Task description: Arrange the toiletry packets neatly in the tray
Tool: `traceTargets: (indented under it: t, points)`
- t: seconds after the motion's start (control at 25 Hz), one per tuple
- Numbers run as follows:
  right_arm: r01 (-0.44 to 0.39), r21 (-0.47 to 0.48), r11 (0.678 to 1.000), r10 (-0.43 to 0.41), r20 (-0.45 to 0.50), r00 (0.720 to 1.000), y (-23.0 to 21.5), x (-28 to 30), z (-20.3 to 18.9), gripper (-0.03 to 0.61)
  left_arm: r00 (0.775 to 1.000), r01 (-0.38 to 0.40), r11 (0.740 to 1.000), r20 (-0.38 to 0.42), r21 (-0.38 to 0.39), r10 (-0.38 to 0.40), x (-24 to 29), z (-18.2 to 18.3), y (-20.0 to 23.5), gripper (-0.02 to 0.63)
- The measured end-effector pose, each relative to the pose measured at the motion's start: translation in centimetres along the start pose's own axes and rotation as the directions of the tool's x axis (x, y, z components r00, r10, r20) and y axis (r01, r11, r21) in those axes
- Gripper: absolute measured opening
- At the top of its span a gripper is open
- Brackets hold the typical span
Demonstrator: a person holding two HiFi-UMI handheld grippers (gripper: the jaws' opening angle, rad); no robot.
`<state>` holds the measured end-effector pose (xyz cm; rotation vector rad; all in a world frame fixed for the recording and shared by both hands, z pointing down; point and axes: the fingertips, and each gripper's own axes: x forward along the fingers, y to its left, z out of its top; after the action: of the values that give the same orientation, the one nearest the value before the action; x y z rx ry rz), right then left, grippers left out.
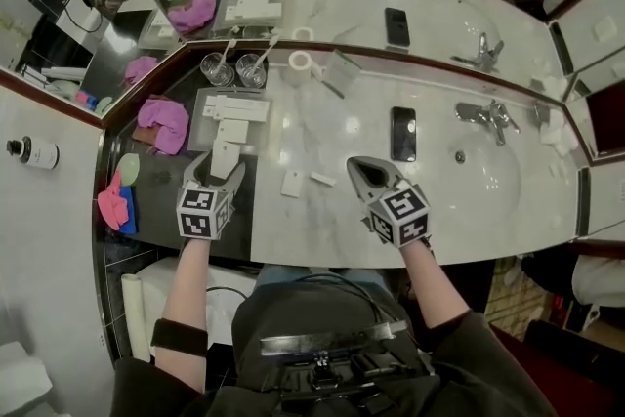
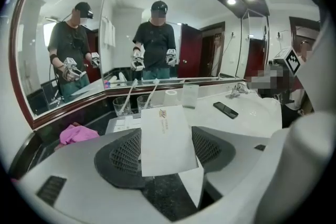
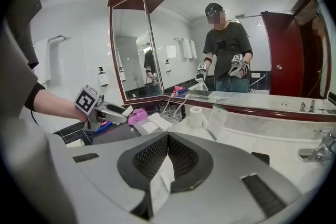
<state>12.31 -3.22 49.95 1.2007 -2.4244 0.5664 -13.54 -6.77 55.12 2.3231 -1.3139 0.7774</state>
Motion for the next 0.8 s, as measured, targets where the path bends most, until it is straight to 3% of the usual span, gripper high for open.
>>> traceTargets:
  t: [0.16,0.32,0.48,0.6,0.68,0.8]
  points:
    - [0.022,0.016,1.000,-0.023,0.007,1.000,-1.4,-1.2,-0.6,0.015,0.998,0.057,0.998,-0.033,0.011,-0.056,0.8,-1.5,-3.9,0.301]
    - [0.032,0.039,0.999,-0.032,0.002,0.999,-2.2,-2.1,-1.5,0.015,0.975,0.191,0.977,-0.129,0.096,-0.178,2.2,-3.7,-9.7,0.301]
    - [0.053,0.048,0.997,-0.054,0.005,0.999,-2.8,-3.0,-2.2,0.015,0.928,0.336,0.927,-0.226,0.168,-0.296,3.4,-5.5,-15.7,0.301]
    - [0.065,0.061,0.996,-0.065,0.004,0.998,-3.1,-3.9,-2.5,0.015,0.873,0.444,0.874,-0.315,0.196,-0.373,4.5,-8.2,-20.0,0.301]
    - [0.078,0.066,0.995,-0.079,0.004,0.997,-3.6,-4.5,-2.7,0.015,0.836,0.500,0.837,-0.376,0.223,-0.400,5.2,-10.3,-22.4,0.301]
    - [0.098,0.068,0.993,-0.099,0.008,0.995,-4.2,-5.2,-3.1,0.015,0.799,0.551,0.794,-0.438,0.257,-0.412,6.2,-12.4,-24.9,0.301]
